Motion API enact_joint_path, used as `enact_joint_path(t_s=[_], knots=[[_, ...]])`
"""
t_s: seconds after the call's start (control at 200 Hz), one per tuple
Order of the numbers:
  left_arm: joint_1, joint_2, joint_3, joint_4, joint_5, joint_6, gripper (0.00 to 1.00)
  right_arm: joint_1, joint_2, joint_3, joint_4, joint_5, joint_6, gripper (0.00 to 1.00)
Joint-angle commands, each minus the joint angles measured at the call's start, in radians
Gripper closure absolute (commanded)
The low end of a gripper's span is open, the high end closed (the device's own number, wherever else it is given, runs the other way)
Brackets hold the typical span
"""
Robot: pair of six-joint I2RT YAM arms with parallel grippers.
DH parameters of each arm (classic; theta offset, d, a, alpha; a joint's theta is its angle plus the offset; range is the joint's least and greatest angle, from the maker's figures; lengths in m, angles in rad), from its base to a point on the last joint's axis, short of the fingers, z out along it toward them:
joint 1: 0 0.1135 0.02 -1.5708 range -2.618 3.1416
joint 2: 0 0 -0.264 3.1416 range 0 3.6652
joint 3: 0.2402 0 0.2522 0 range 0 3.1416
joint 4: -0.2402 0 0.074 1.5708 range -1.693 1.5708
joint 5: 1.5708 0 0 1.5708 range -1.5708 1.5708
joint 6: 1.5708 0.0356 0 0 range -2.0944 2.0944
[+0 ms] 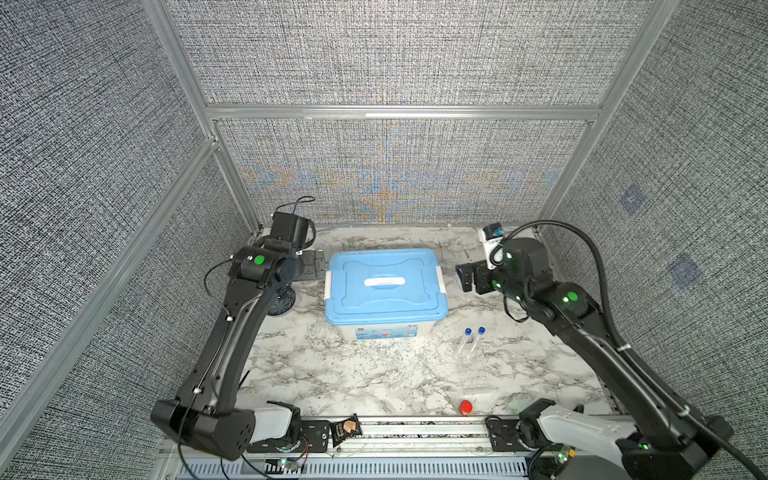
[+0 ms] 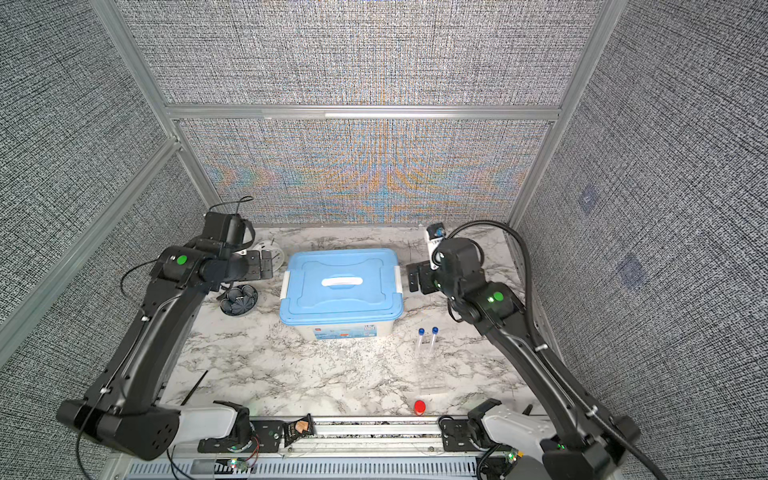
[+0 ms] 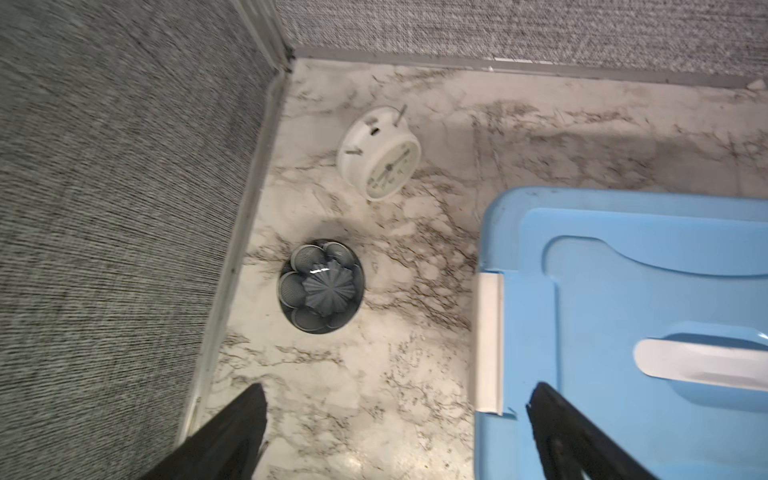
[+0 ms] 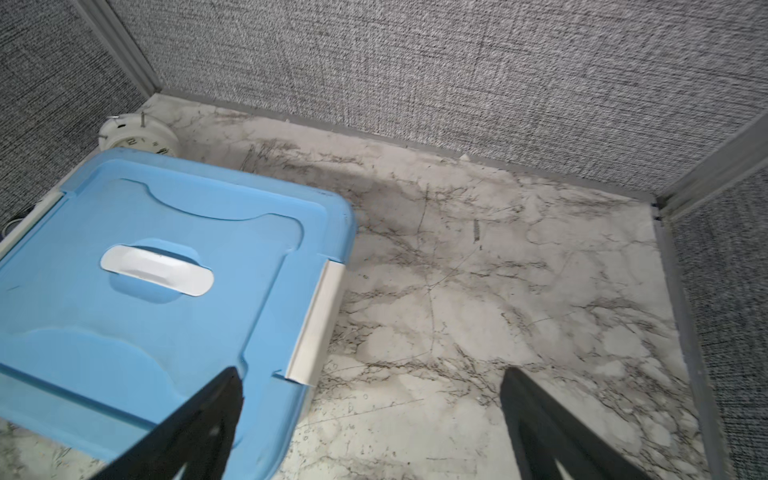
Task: Organize the chemistry lab equipment
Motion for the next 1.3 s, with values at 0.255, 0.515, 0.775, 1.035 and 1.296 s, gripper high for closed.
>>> enact_joint_path(t_s=[0.255,0.515,0.775,1.035,1.296], knots=[[0.188,-0.22,-0.355,0.33,-0.093,-0.021,0.01,-0.424,-0.281,-0.507,0.562,-0.05,0.148,0.01],[0.288,-0.218,-0.591,0.505,-0.022,-0.129,0.01,-0.494,-0.232,-0.693,0.674,-0.044,0.066,0.01],[0.327,-0.244,-0.87,0.934,0.113,-0.032,0.01,-0.493,-0.137,-0.877,0.941,-0.095,-0.003,0.01],[0.326,-0.231,-1.055,1.175,0.193,0.144,0.01,-0.492,0.17,-0.926,1.3,-0.172,-0.032,0.01],[0.327,-0.086,-1.206,1.597,0.2,0.164,0.01,-0.49,0.501,-0.826,1.502,-0.245,-0.058,0.01]])
